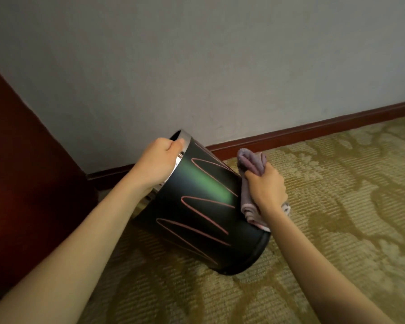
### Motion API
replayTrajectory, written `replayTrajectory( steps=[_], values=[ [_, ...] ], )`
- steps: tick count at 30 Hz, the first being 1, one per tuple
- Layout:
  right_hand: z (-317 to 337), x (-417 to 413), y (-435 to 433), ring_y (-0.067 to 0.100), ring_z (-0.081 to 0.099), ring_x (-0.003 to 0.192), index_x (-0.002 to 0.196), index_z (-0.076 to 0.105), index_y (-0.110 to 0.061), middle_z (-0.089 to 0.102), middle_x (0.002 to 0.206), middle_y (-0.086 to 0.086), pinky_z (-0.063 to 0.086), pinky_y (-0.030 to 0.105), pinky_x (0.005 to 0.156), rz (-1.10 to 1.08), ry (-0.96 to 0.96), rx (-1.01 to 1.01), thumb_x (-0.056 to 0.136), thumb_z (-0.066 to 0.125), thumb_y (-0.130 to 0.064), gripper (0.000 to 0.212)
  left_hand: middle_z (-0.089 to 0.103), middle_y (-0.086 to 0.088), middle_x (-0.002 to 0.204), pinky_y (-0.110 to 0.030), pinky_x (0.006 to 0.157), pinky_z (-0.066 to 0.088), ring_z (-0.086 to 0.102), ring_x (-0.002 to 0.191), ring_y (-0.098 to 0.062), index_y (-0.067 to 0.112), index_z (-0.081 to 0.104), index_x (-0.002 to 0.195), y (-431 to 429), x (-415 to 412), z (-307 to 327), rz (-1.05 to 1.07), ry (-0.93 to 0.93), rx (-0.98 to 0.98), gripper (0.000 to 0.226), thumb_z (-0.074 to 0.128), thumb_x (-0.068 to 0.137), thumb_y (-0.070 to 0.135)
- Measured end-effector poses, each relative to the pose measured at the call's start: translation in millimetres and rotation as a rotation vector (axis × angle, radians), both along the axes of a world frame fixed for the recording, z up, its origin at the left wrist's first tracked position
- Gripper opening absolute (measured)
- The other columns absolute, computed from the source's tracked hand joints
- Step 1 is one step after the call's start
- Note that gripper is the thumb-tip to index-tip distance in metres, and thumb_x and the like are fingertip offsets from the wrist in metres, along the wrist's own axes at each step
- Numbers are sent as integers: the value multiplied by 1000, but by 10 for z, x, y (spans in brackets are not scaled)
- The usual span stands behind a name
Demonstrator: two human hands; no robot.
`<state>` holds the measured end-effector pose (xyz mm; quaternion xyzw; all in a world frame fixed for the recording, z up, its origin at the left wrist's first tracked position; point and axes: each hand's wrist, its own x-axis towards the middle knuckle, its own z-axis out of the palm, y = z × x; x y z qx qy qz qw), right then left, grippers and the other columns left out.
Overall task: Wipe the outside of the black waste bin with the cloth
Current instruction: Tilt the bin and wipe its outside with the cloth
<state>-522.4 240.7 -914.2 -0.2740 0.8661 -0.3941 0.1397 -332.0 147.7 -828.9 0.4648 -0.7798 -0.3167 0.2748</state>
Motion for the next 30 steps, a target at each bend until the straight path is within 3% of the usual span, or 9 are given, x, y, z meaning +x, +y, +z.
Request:
replayTrajectory(
  steps=[3, 5, 9, 13, 19, 25, 30],
  values=[
    [-10, 254, 211, 37, 57, 100, 114, 55, -17, 64, 109, 12, 47, 43, 81, -66, 63, -154, 78, 61, -36, 41, 24, 5, 49, -25, 41, 20, 24, 39, -6, 20, 24, 54, 1, -20, -2, 18, 1, 3, 46, 41, 96, 28],
    [-17, 426, 316, 38, 54, 101, 111, 55, -11, 62, 108, 13, 45, 46, 83, -95, 105, -225, 78, 65, -30, 39, 23, 3, 49, -32, 46, 19, 24, 44, -13, 19, 23, 53, -9, -34, 18, 30, -10, 13, 47, 40, 96, 28],
    [-21, 571, 381, 36, 49, 104, 111, 53, -5, 58, 110, 13, 38, 45, 86, -83, 186, -194, 78, 65, -27, 41, 23, 4, 50, -28, 42, 19, 25, 39, -6, 19, 22, 54, -2, -12, 39, 1, -23, -10, 46, 40, 97, 27],
    [26, 400, 278, 37, 54, 104, 111, 53, -10, 61, 112, 14, 44, 47, 88, -45, 94, -189, 79, 66, -34, 42, 24, 5, 49, -27, 42, 21, 25, 38, -6, 19, 25, 54, 62, 14, 17, -10, -12, -16, 46, 39, 97, 26],
    [81, 46, -80, 35, 62, 94, 104, 60, -13, 67, 104, 15, 36, 32, 70, 9, 0, 18, 77, 61, -41, 39, 27, 9, 51, -19, 39, 21, 28, 38, -2, 20, 28, 55, 130, 82, -25, -80, 15, -41, 45, 39, 98, 29],
    [37, -279, -358, 39, 56, 113, 127, 52, -6, 59, 125, 22, 43, 38, 86, 144, -118, 234, 78, 66, -38, 60, 32, 9, 55, -28, 51, 27, 30, 46, -2, 18, 34, 59, 113, 75, -22, -154, 14, 34, 41, 38, 98, 34],
    [-8, -291, -325, 39, 57, 111, 126, 55, -8, 61, 122, 21, 43, 38, 84, 135, -108, 215, 79, 64, -36, 55, 29, 8, 51, -17, 38, 24, 30, 40, -3, 18, 30, 55, 109, -21, -32, -101, -9, -45, 45, 38, 97, 30]
  ],
)
